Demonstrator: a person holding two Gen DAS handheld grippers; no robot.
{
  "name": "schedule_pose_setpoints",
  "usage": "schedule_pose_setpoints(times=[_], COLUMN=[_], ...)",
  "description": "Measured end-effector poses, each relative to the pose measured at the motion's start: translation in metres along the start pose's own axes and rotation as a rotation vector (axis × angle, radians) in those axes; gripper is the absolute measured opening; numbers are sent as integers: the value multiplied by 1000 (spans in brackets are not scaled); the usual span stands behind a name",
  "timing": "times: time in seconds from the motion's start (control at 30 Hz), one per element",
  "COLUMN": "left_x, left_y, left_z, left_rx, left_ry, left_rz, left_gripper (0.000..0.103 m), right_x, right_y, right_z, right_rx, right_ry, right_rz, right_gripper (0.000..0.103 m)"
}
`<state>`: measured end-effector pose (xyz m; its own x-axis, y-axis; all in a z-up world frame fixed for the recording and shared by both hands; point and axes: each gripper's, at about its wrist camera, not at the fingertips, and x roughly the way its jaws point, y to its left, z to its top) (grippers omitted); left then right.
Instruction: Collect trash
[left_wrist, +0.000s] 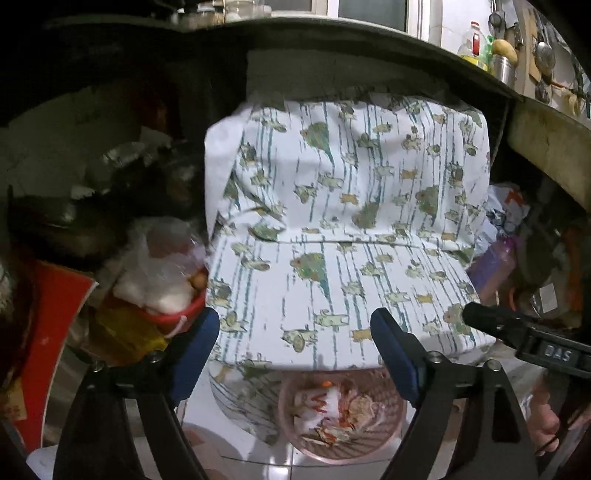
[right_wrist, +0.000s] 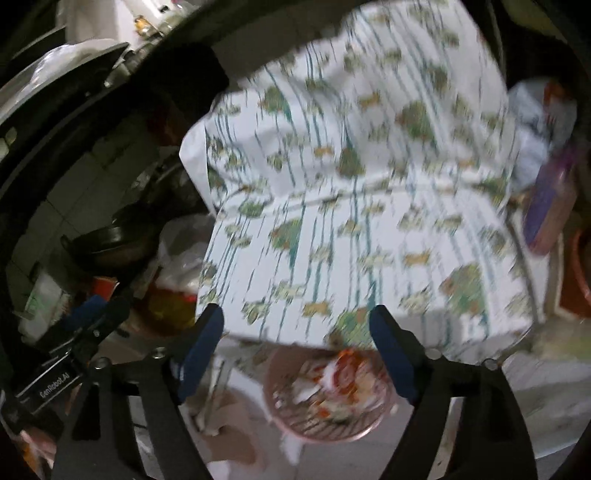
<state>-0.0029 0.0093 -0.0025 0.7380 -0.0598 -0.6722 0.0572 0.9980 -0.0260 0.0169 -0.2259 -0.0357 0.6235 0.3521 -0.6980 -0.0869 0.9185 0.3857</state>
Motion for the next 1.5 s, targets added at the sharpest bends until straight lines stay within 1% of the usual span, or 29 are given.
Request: schedule_pose_setpoints(times=[0.03, 0.07, 0.13, 0.17, 0.23, 0.3, 0.43, 0.6, 0.7, 0.87, 1.03, 1.3, 1.5], left_x=[-3, -6, -10, -11, -14, -17, -20, -11, -8, -9, -9, -12, -13], left_y=[0, 0, 1, 1, 2, 4, 6, 7, 7, 2, -3, -4, -6], left_z=[0, -1, -1, 0, 0, 0, -1, -1, -2, -3, -4, -4, -5], left_rx=[-6, -10, -7, 4, 12, 5, -15, -11, -14, 2, 35, 42, 63], left_ry=[-16, -36, -61, -64, -78, -95, -104, -80, -66, -80, -98, -115, -120], left_rz=[24, 43, 51, 42, 43, 52, 39, 66, 55, 59, 97, 99, 128], left_gripper=[88, 91, 98, 103, 103, 103, 103, 103, 103, 103, 103, 103, 103], right_x=[-3, -7, -12, -14, -16, -19, -22, -19, -16, -14, -14, -15, -16], right_y=[2, 4, 8, 11, 16, 17, 16, 11, 8, 8, 10, 13, 14], right_z=[0, 1, 1, 0, 0, -1, -2, -2, -2, -3, -4, -4, -4], right_rx=[-11, -24, -64, -87, -120, -125, -108, -90, -81, -93, -105, -126, -139], right_ry=[-18, -40, -78, -92, -114, -132, -153, -143, -134, -131, -136, -140, -142], right_rz=[-10, -25, -63, -91, -130, -140, -146, -158, -159, -176, -180, -190, -192], right_gripper=[88, 91, 93, 94, 96, 97, 99, 99, 99, 99, 99, 99, 99])
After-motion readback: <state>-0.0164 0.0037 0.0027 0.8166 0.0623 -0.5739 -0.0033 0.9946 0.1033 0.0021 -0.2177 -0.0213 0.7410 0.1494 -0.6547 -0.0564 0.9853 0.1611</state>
